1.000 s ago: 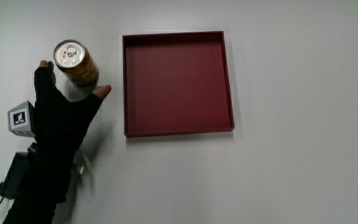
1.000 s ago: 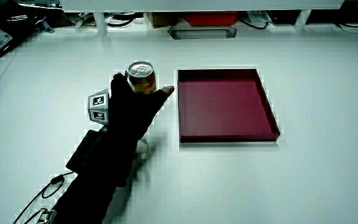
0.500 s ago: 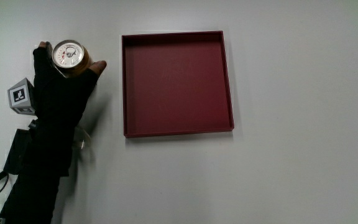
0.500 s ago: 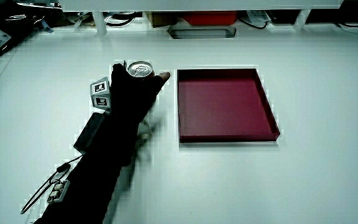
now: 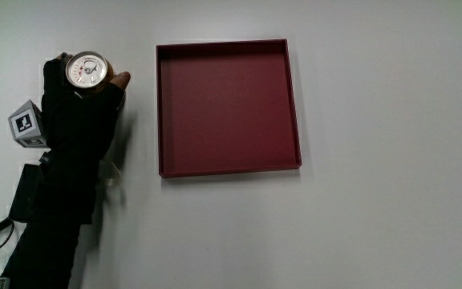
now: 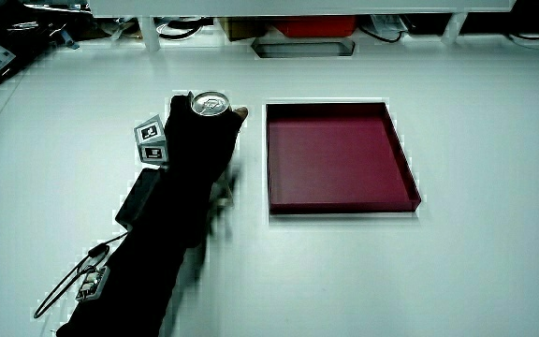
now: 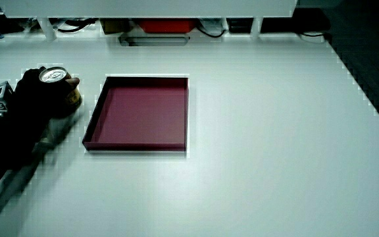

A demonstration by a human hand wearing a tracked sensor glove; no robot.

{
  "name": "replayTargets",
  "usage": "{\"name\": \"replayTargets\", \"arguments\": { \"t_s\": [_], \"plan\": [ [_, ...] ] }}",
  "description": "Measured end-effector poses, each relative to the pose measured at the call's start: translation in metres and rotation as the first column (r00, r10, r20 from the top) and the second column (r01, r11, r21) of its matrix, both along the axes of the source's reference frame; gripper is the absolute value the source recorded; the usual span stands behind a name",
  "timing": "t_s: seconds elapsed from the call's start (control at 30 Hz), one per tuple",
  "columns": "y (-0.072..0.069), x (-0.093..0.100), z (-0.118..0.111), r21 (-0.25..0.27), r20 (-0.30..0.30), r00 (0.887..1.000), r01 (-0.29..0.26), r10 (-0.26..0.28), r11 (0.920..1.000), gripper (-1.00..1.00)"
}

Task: Pick red bull from desk

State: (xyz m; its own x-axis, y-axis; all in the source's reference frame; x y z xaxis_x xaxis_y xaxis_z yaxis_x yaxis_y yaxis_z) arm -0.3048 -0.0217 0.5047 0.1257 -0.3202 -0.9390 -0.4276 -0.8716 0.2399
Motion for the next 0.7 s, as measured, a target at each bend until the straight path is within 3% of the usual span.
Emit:
{"name": "replayTargets", "arguments": {
  "t_s": [0.03, 0.07, 0.13, 0.3, 0.5, 0.57, 0.7],
  "plan": [
    [0.0, -0.012, 0.021, -0.012, -0.043, 0.999, -0.026, 0.025, 0.9996, -0.65],
    [0.0, -0.01, 0.016, -0.001, 0.003, 1.0, 0.003, -0.003, 1.0, -0.7],
    [0.002, 0.002, -0.003, 0.0, 0.009, 1.0, 0.021, -0.021, 0.9998, -0.8],
    [0.004, 0.0, -0.004, 0.036, 0.034, 0.999, 0.034, -0.035, 0.9988, -1.0],
    [-0.001, 0.004, -0.023, 0.063, 0.102, 0.994, -0.037, 0.031, 0.9973, -1.0],
    [-0.004, 0.01, -0.036, 0.087, 0.104, 0.992, -0.086, 0.076, 0.9925, -1.0],
    [-0.011, 0.028, -0.058, 0.147, 0.077, 0.979, -0.198, 0.189, 0.969, -1.0]
  ]
}}
